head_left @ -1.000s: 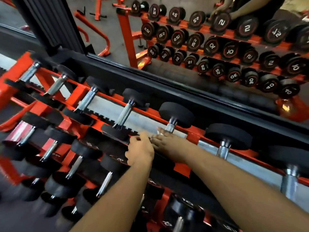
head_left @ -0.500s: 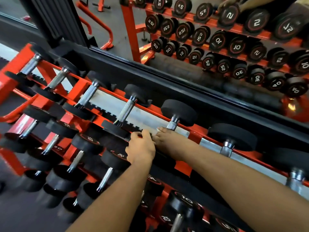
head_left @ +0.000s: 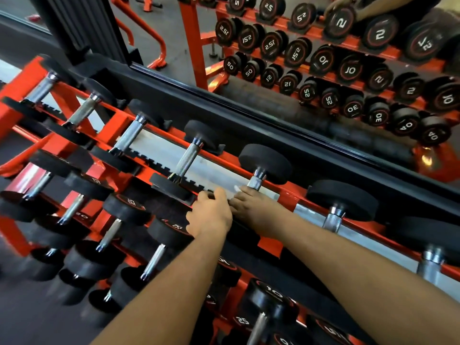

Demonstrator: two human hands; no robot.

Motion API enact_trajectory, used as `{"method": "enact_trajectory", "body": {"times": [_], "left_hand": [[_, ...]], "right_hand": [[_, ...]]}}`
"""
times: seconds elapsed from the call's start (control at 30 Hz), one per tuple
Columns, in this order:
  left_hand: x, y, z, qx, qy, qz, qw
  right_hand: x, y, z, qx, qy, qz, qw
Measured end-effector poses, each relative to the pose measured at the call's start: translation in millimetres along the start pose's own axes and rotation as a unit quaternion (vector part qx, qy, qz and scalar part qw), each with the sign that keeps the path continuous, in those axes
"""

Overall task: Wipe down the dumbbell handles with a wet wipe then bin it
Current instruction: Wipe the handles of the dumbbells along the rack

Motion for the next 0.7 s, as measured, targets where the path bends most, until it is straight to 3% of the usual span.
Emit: {"method": "enact_trajectory", "body": {"times": [0.1,0.3,0.47,0.6,0.7], "left_hand": [[-1.0,-2.3,2.2,0.02,0.015,0.006,1.0],[-2.7,-2.1,5.0,0.032,0.003,-0.009,0.999],[-2.2,-1.9,3.7,0.041,-0.011,-0.018,0.999],[-1.2,-0.1,4.2,0.047,-0.017,-0.016,0.999],[-1.5,0.2,2.6,0.046,-0.02,-0.016,0.999]], "right_hand": [[18.2,-15.2,1.3,-0.019,-0.045,0.039,0.998],[-24.5,24.8,2.7,0.021,-0.03,-0.065,0.997],[13.9,-12.9,7.8,-0.021,-0.049,0.052,0.997],[-17.1,23.9,11.5,0.04,0.032,-0.067,0.996],[-17.4,24.6,12.0,0.014,0.024,-0.044,0.999]]}}
Point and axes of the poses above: each hand's wrist, its own y-axis towards the middle knuckle, its own x-axis out of the palm, z = x × y, the point moved 2 cm from there along y, towards the middle knuckle, and after that the axes turned 6 degrees about -x, right-handed, at the moved point
